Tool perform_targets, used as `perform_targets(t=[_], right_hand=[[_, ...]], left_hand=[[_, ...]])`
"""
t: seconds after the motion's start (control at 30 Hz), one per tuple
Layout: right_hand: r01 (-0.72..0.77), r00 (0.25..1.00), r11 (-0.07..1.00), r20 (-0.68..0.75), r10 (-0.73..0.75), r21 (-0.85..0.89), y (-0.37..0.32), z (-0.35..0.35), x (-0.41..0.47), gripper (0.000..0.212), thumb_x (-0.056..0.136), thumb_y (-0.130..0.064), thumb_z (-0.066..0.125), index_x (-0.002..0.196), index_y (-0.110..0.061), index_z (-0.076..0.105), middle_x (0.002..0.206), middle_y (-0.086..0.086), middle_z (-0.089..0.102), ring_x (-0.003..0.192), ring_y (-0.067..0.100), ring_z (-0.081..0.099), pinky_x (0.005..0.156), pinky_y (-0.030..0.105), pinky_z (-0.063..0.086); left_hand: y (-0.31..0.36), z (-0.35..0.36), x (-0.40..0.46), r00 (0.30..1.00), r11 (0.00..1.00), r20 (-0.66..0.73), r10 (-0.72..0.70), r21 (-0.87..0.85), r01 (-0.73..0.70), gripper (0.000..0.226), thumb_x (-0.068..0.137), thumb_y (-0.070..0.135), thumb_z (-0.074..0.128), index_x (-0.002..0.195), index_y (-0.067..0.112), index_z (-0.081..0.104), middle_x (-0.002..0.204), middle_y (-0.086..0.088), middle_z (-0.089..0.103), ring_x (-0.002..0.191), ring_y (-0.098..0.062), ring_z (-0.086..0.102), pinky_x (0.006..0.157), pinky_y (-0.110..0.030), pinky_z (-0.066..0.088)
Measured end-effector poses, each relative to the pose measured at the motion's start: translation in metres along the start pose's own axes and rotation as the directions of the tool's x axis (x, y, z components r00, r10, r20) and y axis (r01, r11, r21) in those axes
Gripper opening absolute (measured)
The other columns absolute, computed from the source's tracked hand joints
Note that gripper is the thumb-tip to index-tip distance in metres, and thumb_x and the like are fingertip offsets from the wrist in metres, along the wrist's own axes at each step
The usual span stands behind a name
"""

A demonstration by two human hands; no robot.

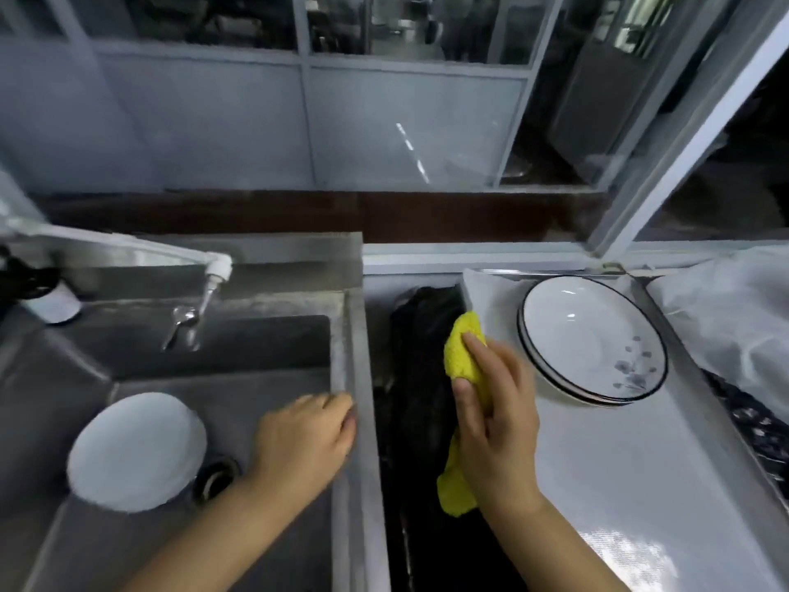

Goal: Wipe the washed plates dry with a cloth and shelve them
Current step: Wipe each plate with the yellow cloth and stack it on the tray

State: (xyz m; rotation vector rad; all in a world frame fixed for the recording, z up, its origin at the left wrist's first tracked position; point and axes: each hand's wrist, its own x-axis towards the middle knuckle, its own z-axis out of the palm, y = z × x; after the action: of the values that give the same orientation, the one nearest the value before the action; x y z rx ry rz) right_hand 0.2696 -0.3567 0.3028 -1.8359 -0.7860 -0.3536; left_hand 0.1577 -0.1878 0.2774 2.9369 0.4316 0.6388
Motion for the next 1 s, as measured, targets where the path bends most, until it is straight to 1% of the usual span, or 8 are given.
perform_targets(t=[0.07, 0.2, 0.3, 0.4, 0.63, 0.73, 0.9, 1.0], right_hand=[[0.002, 0.997, 1.000, 0.075, -0.004, 0.027, -0.023, 0.047, -0.014, 0.039, 0.093, -0.030, 0.047, 0.132, -0.028, 0.048, 0.122, -0.016, 0.040, 0.118, 0.002, 0.043, 0.099, 0.012, 0.032], [0.002, 0.976, 0.999, 0.219, -0.010, 0.037, -0.061, 0.144, -0.051, 0.040, 0.093, -0.030, 0.048, 0.133, -0.031, 0.047, 0.123, -0.030, 0.036, 0.115, -0.001, 0.041, 0.099, 0.010, 0.030], [-0.030, 0.948, 0.999, 0.317, 0.017, 0.036, -0.078, 0.207, -0.082, 0.041, 0.094, -0.031, 0.047, 0.134, -0.032, 0.046, 0.124, -0.024, 0.041, 0.114, 0.005, 0.043, 0.098, 0.011, 0.030], [-0.081, 0.924, 0.997, 0.375, 0.077, -0.006, -0.085, 0.259, -0.109, 0.042, 0.094, -0.034, 0.045, 0.135, -0.032, 0.043, 0.122, -0.019, 0.040, 0.111, 0.010, 0.043, 0.098, 0.008, 0.029], [-0.074, 0.875, 0.992, 0.471, 0.116, -0.106, -0.074, 0.348, -0.152, 0.041, 0.093, -0.034, 0.044, 0.134, -0.030, 0.043, 0.120, -0.017, 0.041, 0.107, 0.009, 0.039, 0.097, 0.007, 0.027], [-0.045, 0.859, 0.988, 0.499, 0.115, -0.149, -0.065, 0.374, -0.161, 0.040, 0.094, -0.031, 0.045, 0.133, -0.026, 0.045, 0.121, -0.009, 0.045, 0.106, 0.009, 0.038, 0.096, 0.007, 0.025], [-0.051, 0.850, 0.983, 0.509, 0.135, -0.175, -0.053, 0.393, -0.169, 0.039, 0.093, -0.031, 0.045, 0.132, -0.024, 0.046, 0.121, -0.007, 0.046, 0.107, 0.009, 0.038, 0.097, 0.006, 0.024], [-0.053, 0.857, 0.981, 0.496, 0.141, -0.186, -0.052, 0.399, -0.171, 0.039, 0.093, -0.029, 0.046, 0.131, -0.022, 0.047, 0.120, -0.006, 0.045, 0.107, 0.008, 0.038, 0.097, 0.005, 0.024]], left_hand=[[-0.055, -0.007, -0.036, 0.994, 0.994, 0.054, -0.099, 0.043, 0.097, 0.008, 0.067, 0.028, 0.065, 0.064, 0.021, 0.063, 0.048, 0.004, 0.056, 0.039, -0.019, 0.054, 0.034, -0.019, 0.025], [-0.166, 0.000, -0.105, 0.897, 0.929, 0.242, -0.370, 0.071, 0.364, 0.027, 0.050, 0.017, 0.088, 0.062, 0.022, 0.064, 0.045, 0.003, 0.057, 0.035, -0.019, 0.053, 0.038, -0.015, 0.019], [-0.237, 0.008, -0.146, 0.757, 0.818, 0.336, -0.560, 0.078, 0.570, 0.010, 0.078, 0.025, 0.071, 0.083, 0.023, 0.063, 0.070, 0.003, 0.069, 0.065, -0.024, 0.065, 0.048, -0.024, 0.038], [-0.301, 0.025, -0.178, 0.608, 0.683, 0.421, -0.673, 0.038, 0.729, 0.015, 0.091, 0.030, 0.052, 0.102, 0.021, 0.057, 0.093, -0.003, 0.067, 0.085, -0.026, 0.062, 0.061, -0.026, 0.040], [-0.391, 0.082, -0.219, 0.431, 0.501, 0.494, -0.755, 0.010, 0.866, 0.019, 0.094, 0.030, 0.051, 0.093, 0.015, 0.062, 0.092, -0.002, 0.069, 0.082, -0.024, 0.061, 0.067, -0.031, 0.049], [-0.408, 0.100, -0.221, 0.321, 0.354, 0.500, -0.804, -0.032, 0.935, 0.023, 0.093, 0.033, 0.054, 0.096, 0.012, 0.064, 0.095, -0.006, 0.068, 0.086, -0.028, 0.062, 0.068, -0.030, 0.045], [-0.424, 0.121, -0.224, 0.101, -0.005, 0.543, -0.833, -0.189, 0.982, 0.026, 0.083, 0.041, 0.061, 0.079, 0.015, 0.058, 0.082, -0.013, 0.068, 0.078, -0.034, 0.065, 0.074, -0.043, 0.055], [-0.429, 0.130, -0.229, 0.059, -0.093, 0.579, -0.813, -0.230, 0.969, 0.036, 0.070, 0.050, 0.057, 0.078, 0.015, 0.060, 0.078, -0.012, 0.068, 0.075, -0.033, 0.066, 0.074, -0.047, 0.056]])
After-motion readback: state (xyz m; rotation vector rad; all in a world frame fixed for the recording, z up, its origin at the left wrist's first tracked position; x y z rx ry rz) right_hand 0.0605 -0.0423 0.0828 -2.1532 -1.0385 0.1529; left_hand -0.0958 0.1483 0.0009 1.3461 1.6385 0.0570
